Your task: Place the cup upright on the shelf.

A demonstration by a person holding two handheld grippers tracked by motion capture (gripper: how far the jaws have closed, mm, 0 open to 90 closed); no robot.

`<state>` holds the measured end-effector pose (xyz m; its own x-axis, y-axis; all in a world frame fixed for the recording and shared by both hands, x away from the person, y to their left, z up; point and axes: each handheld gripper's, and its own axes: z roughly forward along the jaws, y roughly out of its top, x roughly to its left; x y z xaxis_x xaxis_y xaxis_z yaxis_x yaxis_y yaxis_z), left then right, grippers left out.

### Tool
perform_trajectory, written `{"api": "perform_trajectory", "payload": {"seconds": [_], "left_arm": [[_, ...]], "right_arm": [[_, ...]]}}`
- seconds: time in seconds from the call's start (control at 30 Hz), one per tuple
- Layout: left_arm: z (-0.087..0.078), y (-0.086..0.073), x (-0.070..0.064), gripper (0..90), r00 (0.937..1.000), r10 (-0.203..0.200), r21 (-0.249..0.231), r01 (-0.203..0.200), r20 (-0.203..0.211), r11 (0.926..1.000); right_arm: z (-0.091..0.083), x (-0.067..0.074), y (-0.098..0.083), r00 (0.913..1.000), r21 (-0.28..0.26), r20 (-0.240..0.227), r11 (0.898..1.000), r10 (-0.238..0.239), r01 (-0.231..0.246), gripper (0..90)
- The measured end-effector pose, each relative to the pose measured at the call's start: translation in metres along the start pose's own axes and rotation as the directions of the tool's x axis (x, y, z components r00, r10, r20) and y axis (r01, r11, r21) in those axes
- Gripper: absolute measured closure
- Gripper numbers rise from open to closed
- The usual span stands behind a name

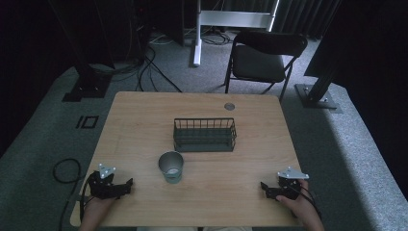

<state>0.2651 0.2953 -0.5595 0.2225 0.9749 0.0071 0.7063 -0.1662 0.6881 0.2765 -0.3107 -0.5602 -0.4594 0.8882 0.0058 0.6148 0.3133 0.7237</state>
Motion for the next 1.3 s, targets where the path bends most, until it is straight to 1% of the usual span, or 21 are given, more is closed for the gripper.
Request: {"api": "perform_trajectory", "payload": {"seconds": [0.17, 0.37, 0.53, 0.6, 0.67, 0.8, 0.83, 0.87, 0.93, 0.97, 1.07, 1.1, 1.17, 1.23, 1.3], "left_arm": [[0.000, 0.000, 0.000, 1.5, 1.0000, 0.000, 0.000, 0.000, 0.000, 1.0000], [0.000, 0.000, 0.000, 1.5, 1.0000, 0.000, 0.000, 0.000, 0.000, 1.0000], [0.000, 0.000, 0.000, 1.5, 1.0000, 0.000, 0.000, 0.000, 0.000, 1.0000], [0.000, 0.000, 0.000, 1.5, 1.0000, 0.000, 0.000, 0.000, 0.000, 1.0000], [0.000, 0.000, 0.000, 1.5, 1.0000, -0.001, 0.000, 0.001, 0.000, 1.0000], [0.000, 0.000, 0.000, 1.5, 1.0000, 0.000, 0.000, 0.000, 0.000, 1.0000], [0.000, 0.000, 0.000, 1.5, 1.0000, 0.000, 0.000, 0.000, 0.000, 1.0000], [0.000, 0.000, 0.000, 1.5, 1.0000, 0.000, 0.000, 0.000, 0.000, 1.0000], [0.000, 0.000, 0.000, 1.5, 1.0000, 0.000, 0.000, 0.000, 0.000, 1.0000], [0.000, 0.000, 0.000, 1.5, 1.0000, 0.000, 0.000, 0.000, 0.000, 1.0000], [0.000, 0.000, 0.000, 1.4, 1.0000, 0.001, 0.000, -0.001, 0.002, 1.0000], [0.000, 0.000, 0.000, 1.4, 1.0000, 0.001, 0.000, -0.001, 0.002, 1.0000], [0.000, 0.000, 0.000, 1.4, 1.0000, 0.001, 0.000, -0.001, 0.002, 1.0000], [0.000, 0.000, 0.000, 1.4, 1.0000, 0.001, 0.000, -0.001, 0.002, 1.0000], [0.000, 0.000, 0.000, 1.4, 1.0000, 0.001, 0.000, -0.001, 0.002, 1.0000]], "right_arm": [[-0.001, -0.002, -0.001, 0.9999, 0.000, -0.011, 1.000, -0.011, 0.011, 11.6], [-0.001, -0.002, -0.001, 0.9999, -0.001, -0.011, 1.000, -0.011, 0.011, 11.7], [-0.002, -0.004, -0.001, 0.9998, -0.010, -0.019, 1.000, 0.010, -0.011, 13.1], [-0.002, -0.004, -0.001, 0.9998, -0.008, -0.018, 1.000, 0.001, -0.001, 13.2], [-0.002, -0.004, -0.001, 0.9999, -0.007, -0.016, 1.000, 0.006, -0.006, 13.3], [-0.002, -0.004, 0.001, 0.9995, -0.015, -0.032, 1.000, -0.001, 0.001, 13.8], [-0.002, -0.003, 0.002, 0.9992, -0.024, -0.039, 1.000, -0.007, 0.006, 13.7], [-0.002, -0.003, 0.003, 0.9991, -0.024, -0.042, 1.000, -0.003, 0.002, 13.7], [-0.003, -0.002, 0.005, 0.9991, -0.026, -0.040, 1.000, -0.013, 0.012, 13.7], [-0.003, -0.001, 0.006, 0.9988, -0.026, -0.046, 1.000, -0.012, 0.011, 13.7], [-0.004, 0.002, 0.010, 0.9983, -0.032, -0.051, 0.999, -0.028, 0.026, 13.8], [-0.004, 0.004, 0.012, 0.9975, -0.039, -0.061, 0.999, -0.035, 0.033, 13.8], [-0.005, 0.007, 0.014, 0.9966, -0.049, -0.077, 0.998, -0.030, 0.026, 13.7], [-0.005, 0.010, 0.018, 0.9953, -0.056, -0.087, 0.998, -0.043, 0.038, 13.8], [-0.005, 0.013, 0.022, 0.9938, -0.062, -0.101, 0.997, -0.046, 0.040, 13.8]]}}
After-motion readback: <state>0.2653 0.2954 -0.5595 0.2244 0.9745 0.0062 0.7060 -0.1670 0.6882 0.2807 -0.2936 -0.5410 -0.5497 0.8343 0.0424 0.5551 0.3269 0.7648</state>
